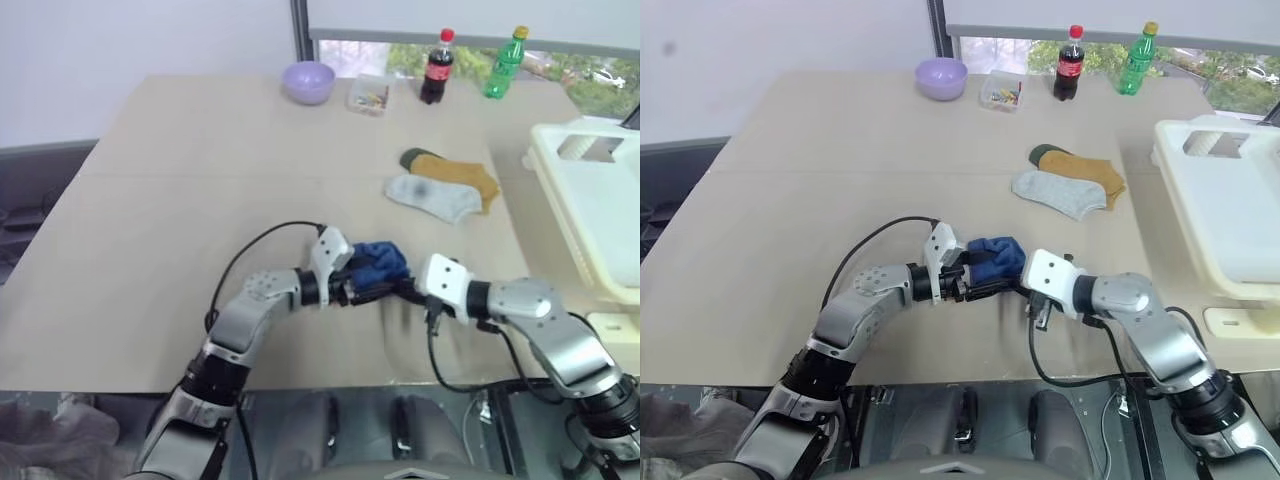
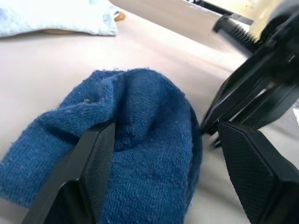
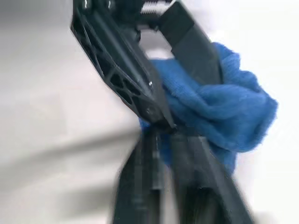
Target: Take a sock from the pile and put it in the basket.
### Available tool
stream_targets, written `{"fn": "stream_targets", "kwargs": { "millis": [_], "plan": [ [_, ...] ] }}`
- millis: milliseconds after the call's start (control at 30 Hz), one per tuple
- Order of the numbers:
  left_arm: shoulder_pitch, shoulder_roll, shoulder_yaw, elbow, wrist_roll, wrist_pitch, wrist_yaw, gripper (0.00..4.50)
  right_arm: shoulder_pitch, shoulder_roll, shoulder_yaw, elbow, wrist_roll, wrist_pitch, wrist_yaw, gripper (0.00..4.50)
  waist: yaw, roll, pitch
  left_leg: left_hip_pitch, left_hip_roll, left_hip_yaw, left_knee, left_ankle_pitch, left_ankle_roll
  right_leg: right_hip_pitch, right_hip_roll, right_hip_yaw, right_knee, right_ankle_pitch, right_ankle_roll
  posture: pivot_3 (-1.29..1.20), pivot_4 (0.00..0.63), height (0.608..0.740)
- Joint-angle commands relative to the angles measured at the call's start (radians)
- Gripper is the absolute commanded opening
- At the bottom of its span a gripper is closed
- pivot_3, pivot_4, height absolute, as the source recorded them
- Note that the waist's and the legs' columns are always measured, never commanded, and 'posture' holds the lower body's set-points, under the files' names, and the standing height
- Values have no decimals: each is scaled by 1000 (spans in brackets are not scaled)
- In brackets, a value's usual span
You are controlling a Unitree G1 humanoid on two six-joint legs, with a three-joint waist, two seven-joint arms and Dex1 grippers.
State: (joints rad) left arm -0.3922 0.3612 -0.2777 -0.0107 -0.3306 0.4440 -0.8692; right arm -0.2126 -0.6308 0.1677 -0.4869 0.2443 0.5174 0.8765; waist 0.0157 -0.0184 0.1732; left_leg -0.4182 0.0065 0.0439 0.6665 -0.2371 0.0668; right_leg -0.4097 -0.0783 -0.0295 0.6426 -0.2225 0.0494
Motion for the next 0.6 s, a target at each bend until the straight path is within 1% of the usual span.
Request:
{"fn": "stream_targets", "kwargs": {
  "millis": [33, 67, 200, 267, 367, 467, 600],
  "plan": [
    [16, -7, -28, 60, 23, -21, -36, 3647, -12, 15, -121, -70, 94, 64, -46, 2387, 0, -1, -1, 0, 0, 0, 0, 0, 0, 0, 0, 0, 0, 0, 0, 0, 150, 740],
    [17, -2, -7, 48, 7, -40, -52, 3647, -22, 31, -128, -60, 100, 85, -72, 2514, 0, -1, -1, 1, 0, 0, 0, 0, 0, 1, 0, 0, 0, 0, 0, 0, 150, 740],
    [40, 40, 69, -6, -32, -101, -99, 3647, -87, 129, -126, 4, 112, 166, -188, 2514, -7, -1, -1, 1, 2, 0, 1, 0, 0, 0, -3, 1, 0, -2, -4, 0, 150, 740],
    [62, 70, 96, -36, -44, -137, -132, 3647, -111, 160, -72, 59, 83, 163, -204, 2514, -7, -1, -1, 1, 3, 0, 0, 0, 0, -1, -3, 1, 1, -2, -5, 0, 150, 740],
    [94, 105, 99, -74, -18, -197, -150, 3647, -147, 210, 16, 176, 23, 156, -239, 2514, -9, -1, -1, 0, 3, 1, 0, 0, 0, -2, -3, 1, 1, -2, -5, 0, 150, 740],
    [132, 140, 107, -126, -2, -212, -141, 3647, -164, 224, 79, 223, 17, 199, -219, 2514, -1, 0, -1, -2, 2, 1, 0, 0, 0, -2, -4, 1, 0, -2, -5, 0, 150, 740],
    [205, 181, 162, -212, -23, -189, -108, 3647, -168, 200, 123, 265, -12, 238, -213, 2514, -4, 0, -1, -3, 1, 1, 1, -1, 2, -3, -7, 1, 0, -2, -5, 0, 150, 740]
  ]
}}
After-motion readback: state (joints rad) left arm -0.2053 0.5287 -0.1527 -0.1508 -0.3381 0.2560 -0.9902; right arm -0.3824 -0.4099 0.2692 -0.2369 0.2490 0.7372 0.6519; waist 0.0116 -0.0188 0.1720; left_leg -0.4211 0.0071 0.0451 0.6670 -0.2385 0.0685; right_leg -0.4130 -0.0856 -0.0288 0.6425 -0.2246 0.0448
